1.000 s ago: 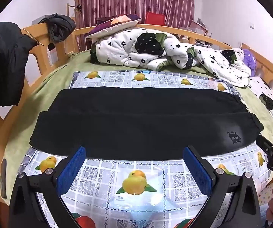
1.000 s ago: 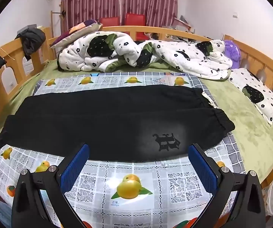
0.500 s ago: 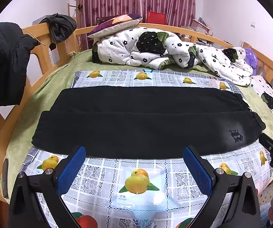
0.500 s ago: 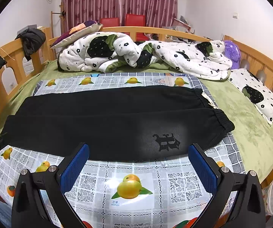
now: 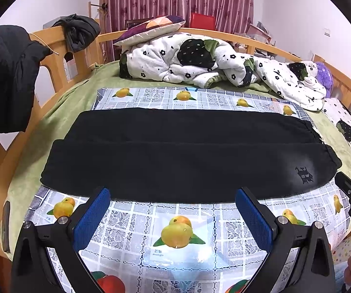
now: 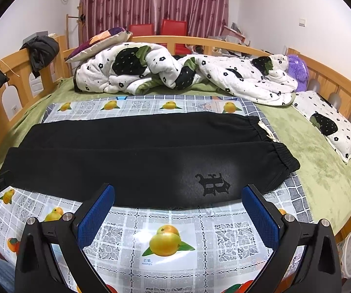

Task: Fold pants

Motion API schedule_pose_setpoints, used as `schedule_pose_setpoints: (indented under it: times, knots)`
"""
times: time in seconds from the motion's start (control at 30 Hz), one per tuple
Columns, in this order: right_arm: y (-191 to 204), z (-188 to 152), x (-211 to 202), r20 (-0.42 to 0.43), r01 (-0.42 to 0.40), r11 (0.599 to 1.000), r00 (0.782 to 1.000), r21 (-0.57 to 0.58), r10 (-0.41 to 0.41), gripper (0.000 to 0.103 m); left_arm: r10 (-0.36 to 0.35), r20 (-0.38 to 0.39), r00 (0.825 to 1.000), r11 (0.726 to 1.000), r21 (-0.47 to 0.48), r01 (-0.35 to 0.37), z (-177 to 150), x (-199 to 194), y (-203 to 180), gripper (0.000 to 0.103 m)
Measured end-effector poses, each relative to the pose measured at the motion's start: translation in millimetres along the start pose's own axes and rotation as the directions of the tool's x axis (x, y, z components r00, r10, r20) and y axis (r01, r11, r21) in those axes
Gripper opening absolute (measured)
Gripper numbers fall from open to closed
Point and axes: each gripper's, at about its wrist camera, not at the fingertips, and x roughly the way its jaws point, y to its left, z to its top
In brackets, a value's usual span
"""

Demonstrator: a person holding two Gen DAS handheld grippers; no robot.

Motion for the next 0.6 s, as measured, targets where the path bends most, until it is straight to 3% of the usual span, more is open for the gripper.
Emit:
schedule_pose_setpoints:
  times: [0.6]
  knots:
    - [-4.1,1.8,-3.6,0.014,0.014,1.000,1.000,0.010,-0.014,0.102,-0.019,-0.007,1.000,1.000,-0.011,0.019,-0.7,-1.1,-1.9,0.103]
